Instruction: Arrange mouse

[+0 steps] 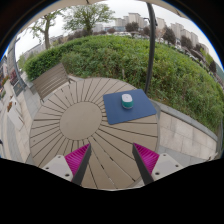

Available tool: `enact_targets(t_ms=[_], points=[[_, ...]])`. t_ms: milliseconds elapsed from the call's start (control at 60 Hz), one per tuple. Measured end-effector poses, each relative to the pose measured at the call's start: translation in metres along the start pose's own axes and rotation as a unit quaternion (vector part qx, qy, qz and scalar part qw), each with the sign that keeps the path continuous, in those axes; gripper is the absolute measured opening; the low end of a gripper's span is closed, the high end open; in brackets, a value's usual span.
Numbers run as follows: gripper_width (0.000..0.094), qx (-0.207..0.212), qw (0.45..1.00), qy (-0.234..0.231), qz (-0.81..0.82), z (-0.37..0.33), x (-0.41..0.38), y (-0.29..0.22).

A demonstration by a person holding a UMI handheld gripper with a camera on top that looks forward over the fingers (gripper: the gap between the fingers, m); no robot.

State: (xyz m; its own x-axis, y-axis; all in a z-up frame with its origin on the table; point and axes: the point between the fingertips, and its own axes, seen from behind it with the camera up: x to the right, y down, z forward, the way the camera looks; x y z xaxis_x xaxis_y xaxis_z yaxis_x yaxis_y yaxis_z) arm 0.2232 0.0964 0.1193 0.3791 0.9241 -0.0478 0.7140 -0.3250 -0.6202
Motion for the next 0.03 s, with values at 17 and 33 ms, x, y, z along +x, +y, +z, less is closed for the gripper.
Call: enact_targets(t_ms=[17,33], points=[[0.0847,0.001,1.0,-0.001,0.0,0.0004,-0.0007,-0.0005],[0.0848,0.001,1.0,-0.001,0.0,0.0006,-0.0011,-0.0008]])
